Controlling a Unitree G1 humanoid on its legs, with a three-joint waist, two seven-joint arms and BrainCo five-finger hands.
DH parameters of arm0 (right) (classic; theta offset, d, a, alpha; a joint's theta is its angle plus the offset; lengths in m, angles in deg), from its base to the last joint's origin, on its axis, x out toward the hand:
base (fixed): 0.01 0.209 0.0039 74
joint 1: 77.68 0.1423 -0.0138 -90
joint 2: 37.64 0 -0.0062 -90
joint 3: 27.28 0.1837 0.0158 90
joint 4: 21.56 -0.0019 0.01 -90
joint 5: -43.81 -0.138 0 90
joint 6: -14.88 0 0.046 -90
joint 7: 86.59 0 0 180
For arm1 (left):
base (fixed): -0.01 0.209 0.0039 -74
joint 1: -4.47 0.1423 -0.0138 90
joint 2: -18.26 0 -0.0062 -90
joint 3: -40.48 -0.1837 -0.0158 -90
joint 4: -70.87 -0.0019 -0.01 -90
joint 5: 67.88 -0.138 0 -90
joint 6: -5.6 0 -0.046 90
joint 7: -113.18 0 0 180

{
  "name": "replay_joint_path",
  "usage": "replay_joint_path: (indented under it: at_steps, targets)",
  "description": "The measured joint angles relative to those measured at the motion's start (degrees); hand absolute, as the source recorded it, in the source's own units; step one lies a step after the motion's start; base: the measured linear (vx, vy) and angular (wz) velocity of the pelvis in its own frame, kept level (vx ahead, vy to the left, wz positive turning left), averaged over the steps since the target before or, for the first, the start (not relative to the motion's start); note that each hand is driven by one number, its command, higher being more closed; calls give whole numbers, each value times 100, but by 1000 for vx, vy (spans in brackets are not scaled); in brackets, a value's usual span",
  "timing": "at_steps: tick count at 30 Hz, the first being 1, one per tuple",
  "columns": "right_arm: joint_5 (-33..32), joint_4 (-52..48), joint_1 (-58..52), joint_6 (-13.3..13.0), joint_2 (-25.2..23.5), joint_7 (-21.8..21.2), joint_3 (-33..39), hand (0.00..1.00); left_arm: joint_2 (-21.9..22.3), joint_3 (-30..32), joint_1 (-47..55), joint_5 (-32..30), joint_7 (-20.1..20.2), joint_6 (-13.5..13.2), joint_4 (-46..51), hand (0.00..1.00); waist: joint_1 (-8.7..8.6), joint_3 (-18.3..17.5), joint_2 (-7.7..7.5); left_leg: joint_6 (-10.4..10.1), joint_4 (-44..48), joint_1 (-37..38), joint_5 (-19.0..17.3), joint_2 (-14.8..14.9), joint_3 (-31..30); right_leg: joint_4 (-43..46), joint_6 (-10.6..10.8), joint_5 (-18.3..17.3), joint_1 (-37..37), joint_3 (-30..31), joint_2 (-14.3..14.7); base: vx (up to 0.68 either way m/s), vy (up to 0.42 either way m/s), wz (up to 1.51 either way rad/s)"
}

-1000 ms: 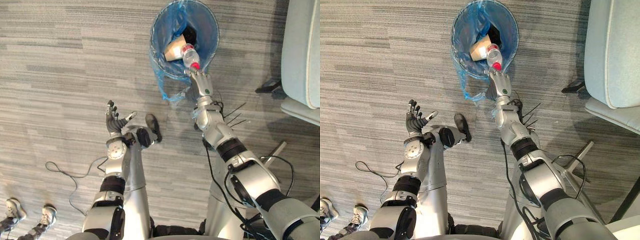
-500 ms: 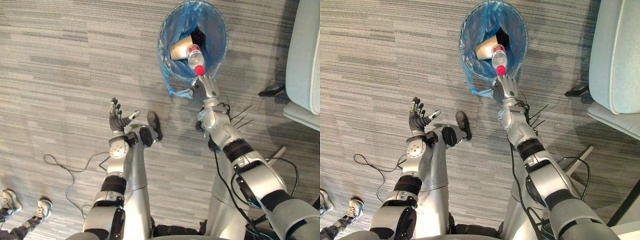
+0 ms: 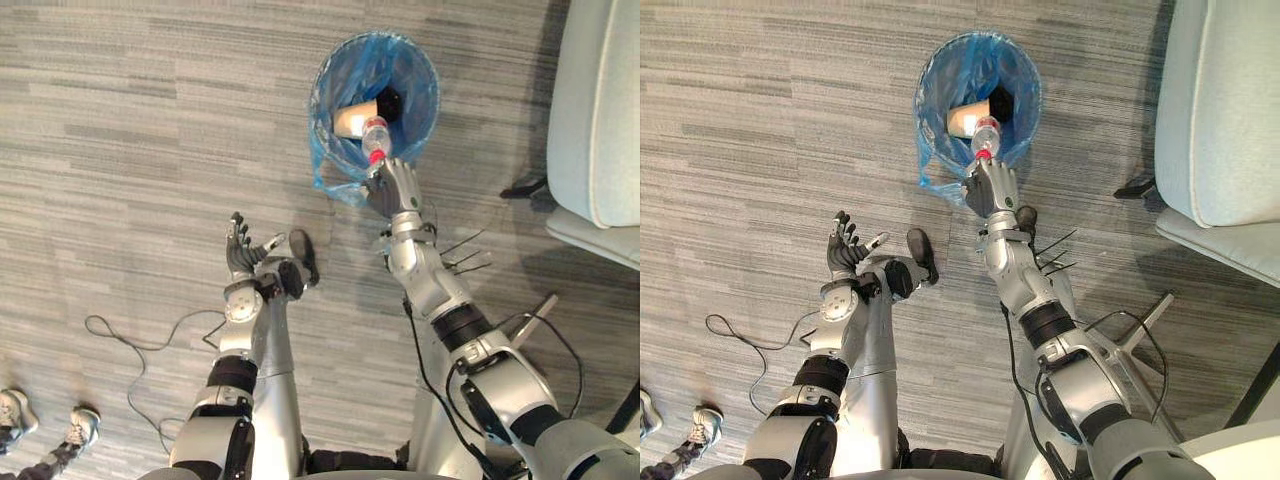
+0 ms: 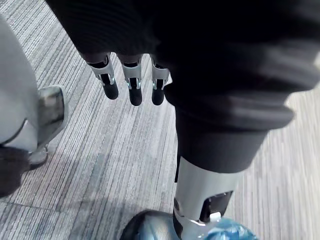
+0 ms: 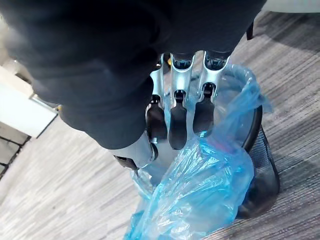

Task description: Gather rubbish on tea table into small bin, then transfer packed bag to large trash can.

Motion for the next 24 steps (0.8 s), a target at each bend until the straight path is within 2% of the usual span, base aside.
replay_joint_path:
  at_steps: [10,19,20,22,24]
  targets:
    - [566,292,26,18,-10,3,-135,0,-5,121,1,4,-6,-41,-42,0,-2,2,-2,-146,-235,-28,89,11,-24,-168,54,34,-36,-67,47,-98,-50,1]
    - [783,782,408,82,-51,1,-175,0,-159,398,-1,52,-7,-185,65,0,8,4,-6,-134,-299,-388,184,-13,-21,-164,29,89,-389,-71,28,-20,-12,1]
    - [798,864,496,125,-55,0,-174,100,-188,394,-1,71,-7,-221,105,0,8,4,-6,-133,-288,-440,184,-27,-26,-123,29,88,-443,-57,14,-11,4,11]
    - [824,1074,640,141,-47,-2,-169,100,-199,384,-1,116,-7,-227,198,0,1,4,-6,-120,-274,-550,192,-103,-72,-15,41,80,-573,26,-12,-22,8,23]
    - [823,1340,780,226,-42,-16,-157,100,-196,312,4,319,-6,-267,457,0,-5,4,-5,-115,-259,-766,220,-254,-168,167,148,-26,-783,44,-145,-41,8,40]
